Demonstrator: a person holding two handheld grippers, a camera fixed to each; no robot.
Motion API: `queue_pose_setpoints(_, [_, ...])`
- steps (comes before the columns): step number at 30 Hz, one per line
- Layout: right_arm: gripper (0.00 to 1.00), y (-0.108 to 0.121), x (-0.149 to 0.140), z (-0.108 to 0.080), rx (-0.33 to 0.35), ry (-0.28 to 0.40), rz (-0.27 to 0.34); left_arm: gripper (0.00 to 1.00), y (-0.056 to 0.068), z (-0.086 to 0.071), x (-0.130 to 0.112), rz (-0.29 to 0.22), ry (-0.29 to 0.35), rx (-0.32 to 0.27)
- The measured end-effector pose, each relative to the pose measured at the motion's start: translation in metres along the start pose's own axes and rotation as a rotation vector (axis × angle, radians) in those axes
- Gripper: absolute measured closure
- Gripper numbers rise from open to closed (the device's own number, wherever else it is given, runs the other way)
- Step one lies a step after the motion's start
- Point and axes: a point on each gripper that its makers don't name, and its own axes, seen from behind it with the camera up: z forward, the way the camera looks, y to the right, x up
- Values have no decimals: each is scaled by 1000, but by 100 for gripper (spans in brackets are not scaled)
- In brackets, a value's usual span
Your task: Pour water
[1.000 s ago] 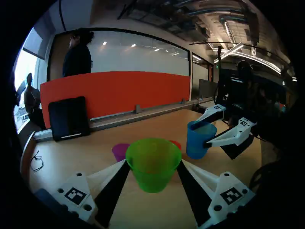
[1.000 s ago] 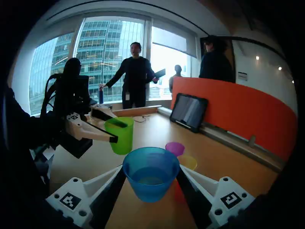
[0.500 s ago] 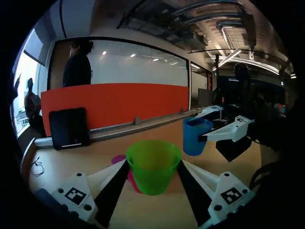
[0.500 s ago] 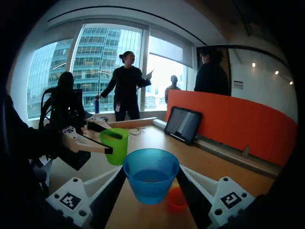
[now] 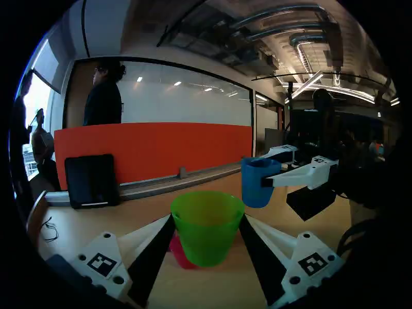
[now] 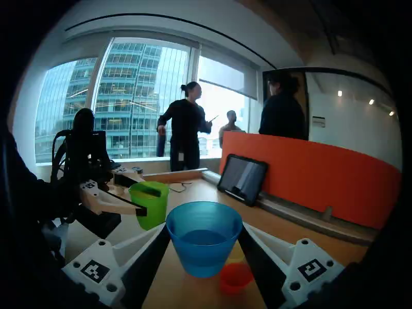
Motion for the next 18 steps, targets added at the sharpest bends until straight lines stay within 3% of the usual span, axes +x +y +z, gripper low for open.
queue_pose_setpoints(18, [9, 7, 26, 0, -12, 30, -65, 14, 9, 8, 2, 25, -9, -16])
